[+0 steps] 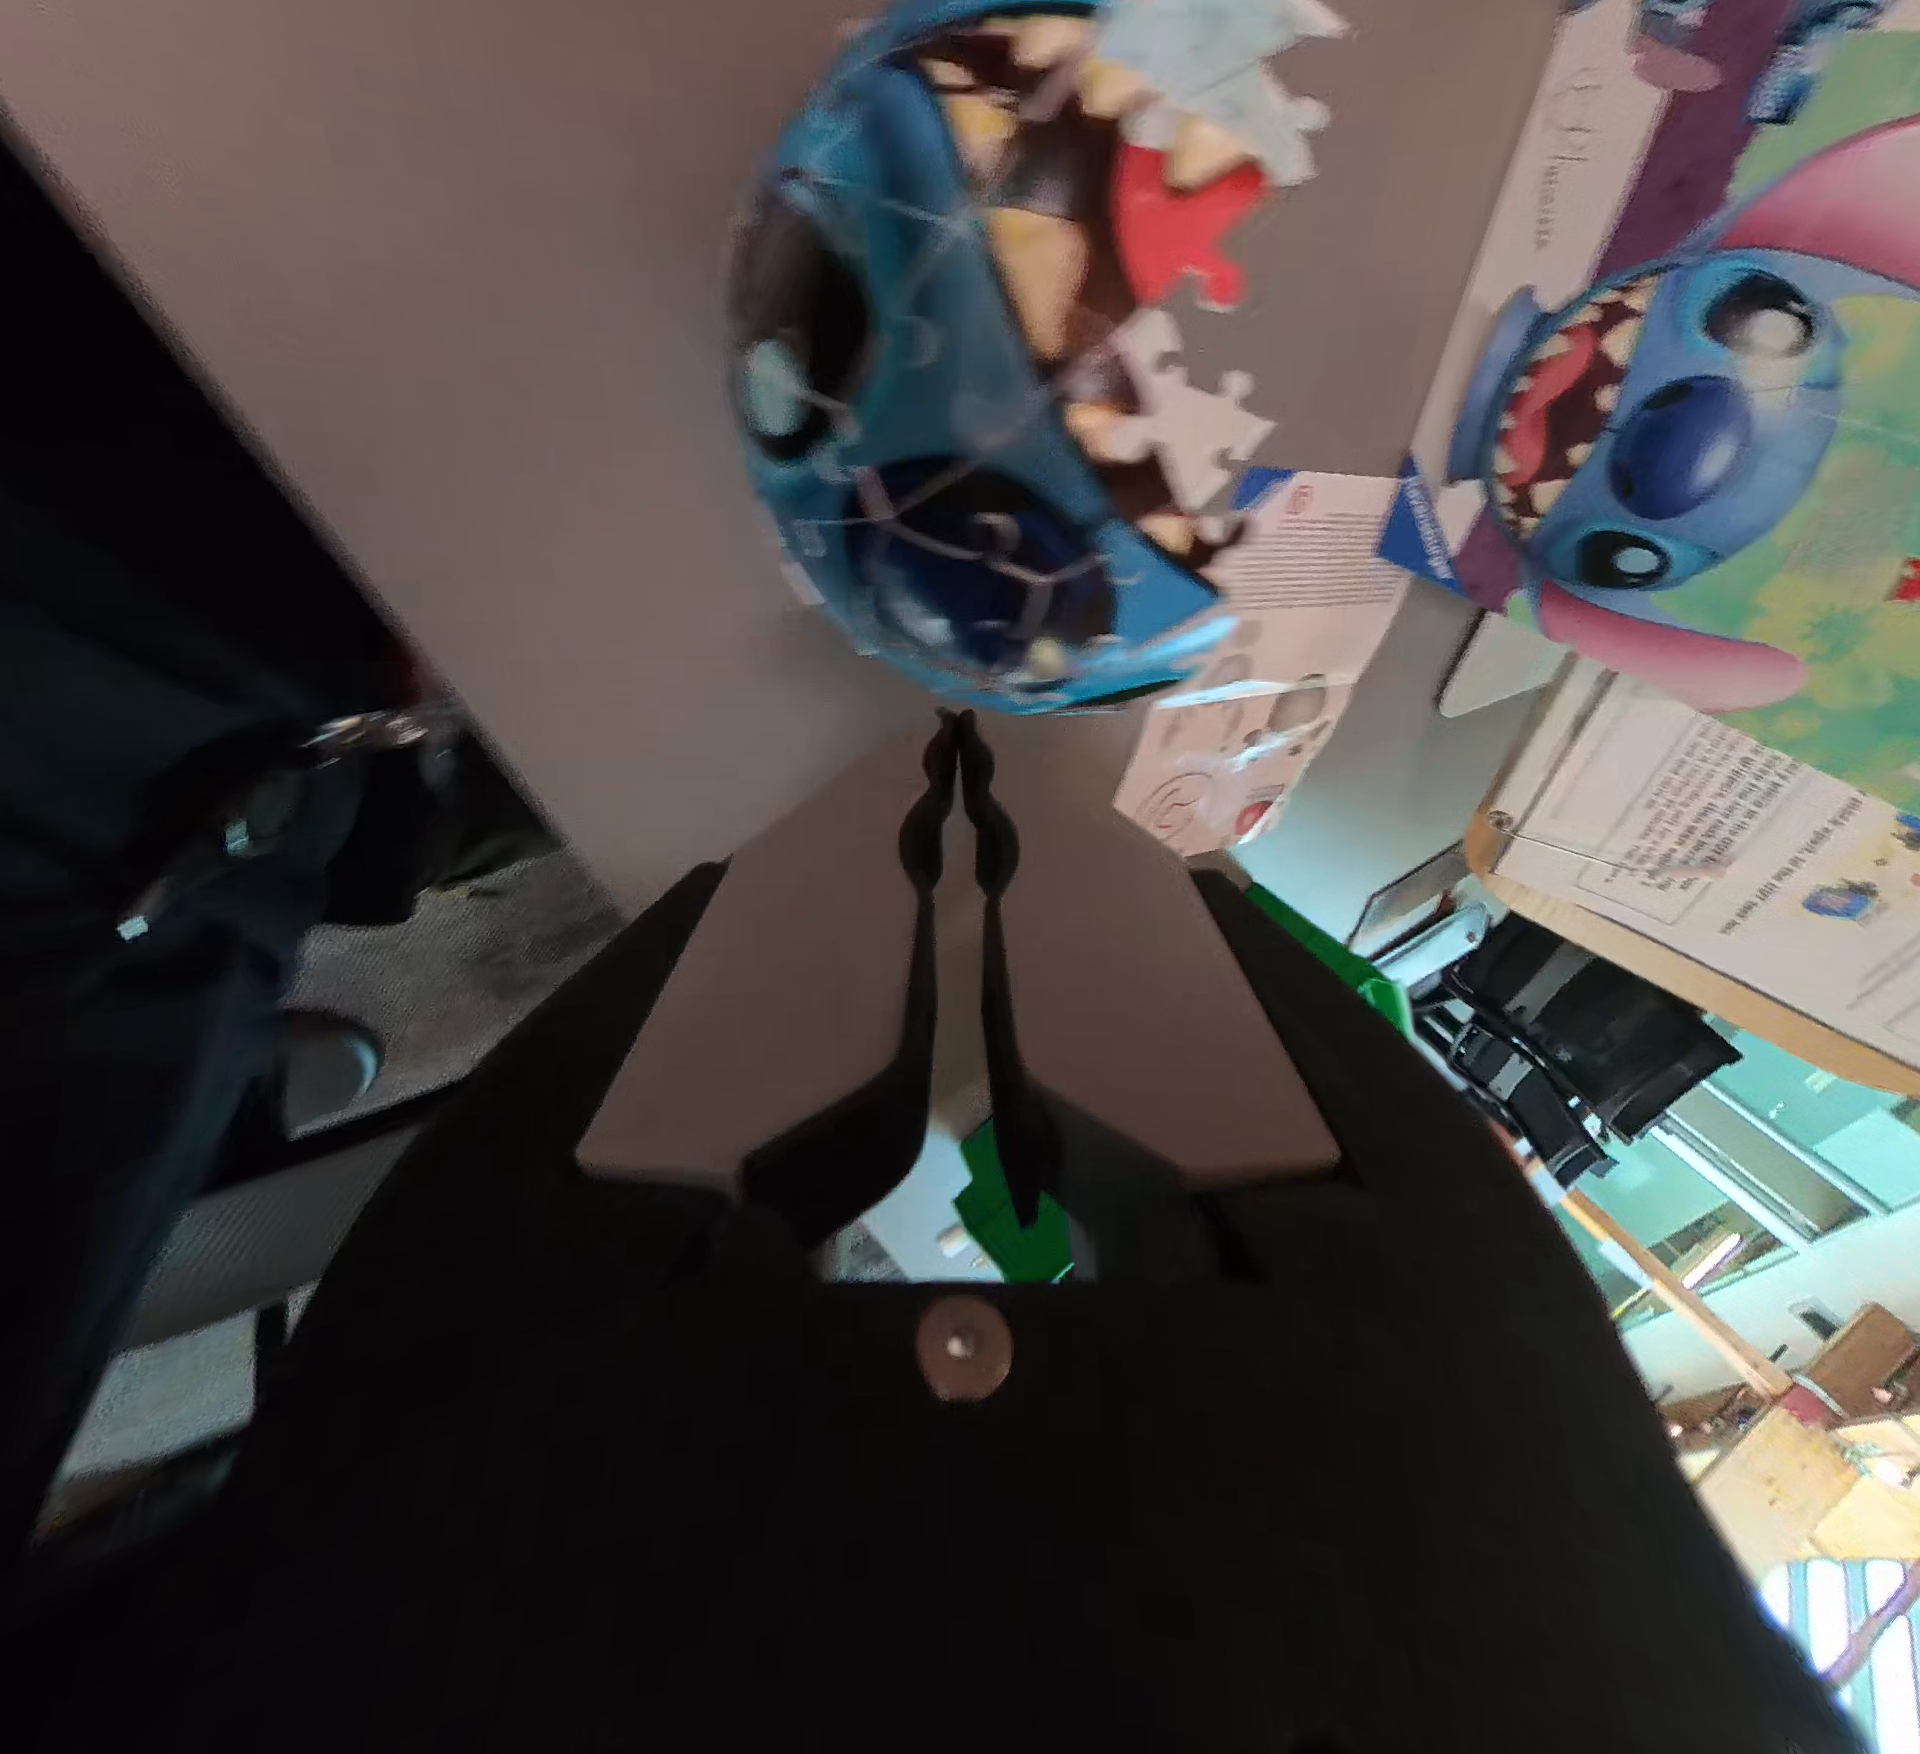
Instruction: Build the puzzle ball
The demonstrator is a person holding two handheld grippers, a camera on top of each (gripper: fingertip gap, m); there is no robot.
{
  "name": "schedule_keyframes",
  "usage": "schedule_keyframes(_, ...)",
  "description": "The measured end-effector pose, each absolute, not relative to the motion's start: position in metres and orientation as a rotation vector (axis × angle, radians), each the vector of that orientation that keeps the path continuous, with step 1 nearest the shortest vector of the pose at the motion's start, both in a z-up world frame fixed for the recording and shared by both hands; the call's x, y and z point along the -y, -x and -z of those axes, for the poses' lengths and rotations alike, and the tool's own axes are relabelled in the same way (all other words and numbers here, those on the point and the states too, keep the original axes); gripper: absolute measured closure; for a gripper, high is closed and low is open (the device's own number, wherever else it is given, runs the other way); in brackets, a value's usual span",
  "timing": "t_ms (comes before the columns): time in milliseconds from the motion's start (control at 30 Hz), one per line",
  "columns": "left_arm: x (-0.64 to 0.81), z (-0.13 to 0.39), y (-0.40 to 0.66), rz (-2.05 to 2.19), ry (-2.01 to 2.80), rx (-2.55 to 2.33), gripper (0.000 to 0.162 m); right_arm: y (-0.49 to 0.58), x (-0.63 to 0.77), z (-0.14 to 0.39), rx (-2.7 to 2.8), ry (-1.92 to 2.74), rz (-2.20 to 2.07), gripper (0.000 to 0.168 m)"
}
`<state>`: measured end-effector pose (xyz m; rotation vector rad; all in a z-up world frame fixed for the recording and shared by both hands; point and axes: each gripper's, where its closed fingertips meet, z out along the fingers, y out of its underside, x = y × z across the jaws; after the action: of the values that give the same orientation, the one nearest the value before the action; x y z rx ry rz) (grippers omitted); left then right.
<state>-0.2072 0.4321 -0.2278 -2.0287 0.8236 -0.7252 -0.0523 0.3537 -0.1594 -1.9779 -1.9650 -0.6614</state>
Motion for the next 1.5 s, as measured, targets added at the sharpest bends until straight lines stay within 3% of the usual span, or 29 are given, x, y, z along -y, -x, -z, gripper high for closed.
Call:
schedule_keyframes(33, -0.431, 0.228, 0.207, 0.728, 2.027, -0.825, 0.08, 0.048, -0.367, 0.157, 1.913, 1.995, 0.652, 0.168)
schedule_keyframes(167, -0.427, 0.229, 0.205, 0.734, 2.032, -0.838, 0.08, 0.022, -0.428, 0.144, 1.61, 2.131, 0.387, 0.168)
schedule_keyframes(300, -0.423, 0.23, 0.204, 0.721, 2.029, -0.864, 0.08, -0.006, -0.472, 0.146, 1.346, 2.192, -0.184, 0.168)
schedule_keyframes(400, -0.422, 0.231, 0.203, 0.721, 2.035, -0.868, 0.081, -0.009, -0.478, 0.166, 1.268, 2.119, -0.602, 0.135)
schedule_keyframes(433, -0.421, 0.231, 0.202, 0.722, 2.04, -0.869, 0.081, -0.008, -0.477, 0.178, 1.257, 2.101, -0.685, 0.137)
schedule_keyframes(467, -0.421, 0.232, 0.202, 0.724, 2.042, -0.869, 0.081, -0.007, -0.476, 0.192, 1.271, 2.098, -0.727, 0.142)
schedule_keyframes(600, -0.421, 0.234, 0.201, 0.725, 2.051, -0.875, 0.081, -0.006, -0.473, 0.244, 1.403, 2.094, -0.633, 0.127)
schedule_keyframes(767, -0.421, 0.233, 0.202, 0.722, 2.049, -0.872, 0.081, 0.012, -0.476, 0.26, 1.508, 1.955, -0.508, 0.114)
schedule_keyframes(1000, -0.42, 0.236, 0.201, 0.718, 2.06, -0.889, 0.081, 0.018, -0.471, 0.26, 1.606, 1.867, -0.606, 0.144)
schedule_keyframes(1233, -0.426, 0.221, 0.197, 0.763, 2.033, -0.87, 0.086, 0.029, -0.487, 0.239, 1.519, 1.829, -0.654, 0.145)
schedule_keyframes(1500, -0.459, 0.136, 0.188, 0.72, 1.952, -0.855, 0.092, 0.084, -0.508, 0.147, 1.491, 1.508, -0.577, 0.144)
